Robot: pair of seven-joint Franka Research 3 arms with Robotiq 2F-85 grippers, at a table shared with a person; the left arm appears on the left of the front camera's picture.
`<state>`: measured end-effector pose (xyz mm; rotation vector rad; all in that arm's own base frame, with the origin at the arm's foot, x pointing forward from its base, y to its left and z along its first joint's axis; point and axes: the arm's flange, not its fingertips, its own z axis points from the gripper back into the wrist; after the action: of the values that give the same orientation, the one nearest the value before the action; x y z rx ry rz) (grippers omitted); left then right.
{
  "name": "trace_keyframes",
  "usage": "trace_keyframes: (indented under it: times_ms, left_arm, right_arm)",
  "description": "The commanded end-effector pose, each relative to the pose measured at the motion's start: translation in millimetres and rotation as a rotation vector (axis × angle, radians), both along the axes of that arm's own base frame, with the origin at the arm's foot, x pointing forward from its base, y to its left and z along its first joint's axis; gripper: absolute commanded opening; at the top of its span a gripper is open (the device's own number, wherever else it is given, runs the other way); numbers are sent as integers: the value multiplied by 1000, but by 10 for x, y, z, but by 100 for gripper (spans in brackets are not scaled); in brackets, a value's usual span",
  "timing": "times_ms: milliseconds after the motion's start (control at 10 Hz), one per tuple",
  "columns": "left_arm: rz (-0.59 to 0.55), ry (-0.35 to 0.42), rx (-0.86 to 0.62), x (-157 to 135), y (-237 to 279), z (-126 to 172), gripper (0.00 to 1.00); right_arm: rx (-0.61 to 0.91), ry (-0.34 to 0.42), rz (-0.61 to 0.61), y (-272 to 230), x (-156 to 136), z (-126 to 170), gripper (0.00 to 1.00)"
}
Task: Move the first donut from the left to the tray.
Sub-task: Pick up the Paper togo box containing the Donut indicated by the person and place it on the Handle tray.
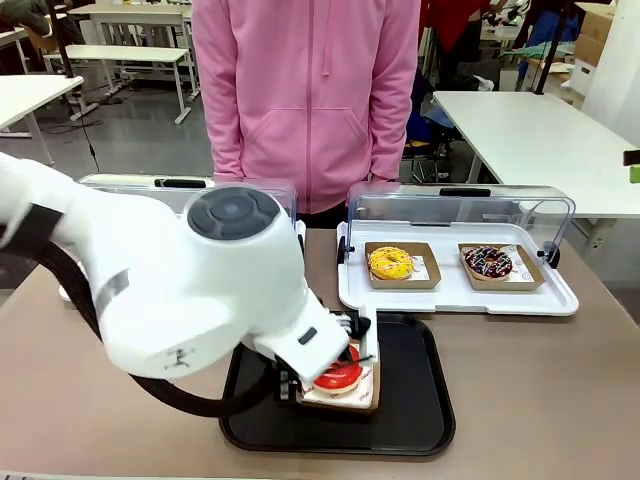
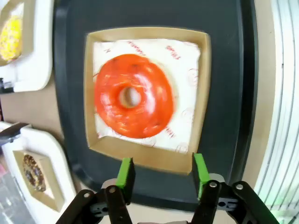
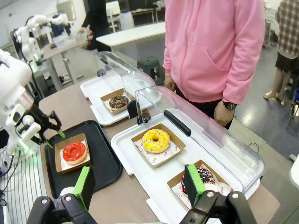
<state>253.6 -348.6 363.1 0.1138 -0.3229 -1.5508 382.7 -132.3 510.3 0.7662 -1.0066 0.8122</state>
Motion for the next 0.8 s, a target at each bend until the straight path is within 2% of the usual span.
trace_keyframes:
  times_ms: [0,200,300,400,700]
  left_arm:
    - [-26,49,-1,38,316,381,100]
    - [-75,117,-39,174,489,559,100]
    - [-99,105,-11,165,447,530,83]
    - [-35,63,-36,158,344,428,83]
    - [-35,63,-36,158,344,428,83]
  right_arm:
    - [17,-37,2,6,33,8,100]
    - [17,-37,2,6,33,8,100]
    - [17,-37,2,6,33,8,100]
    - [17,-37,2,6,33,8,100]
    - [17,-37,2,6,33,8,100]
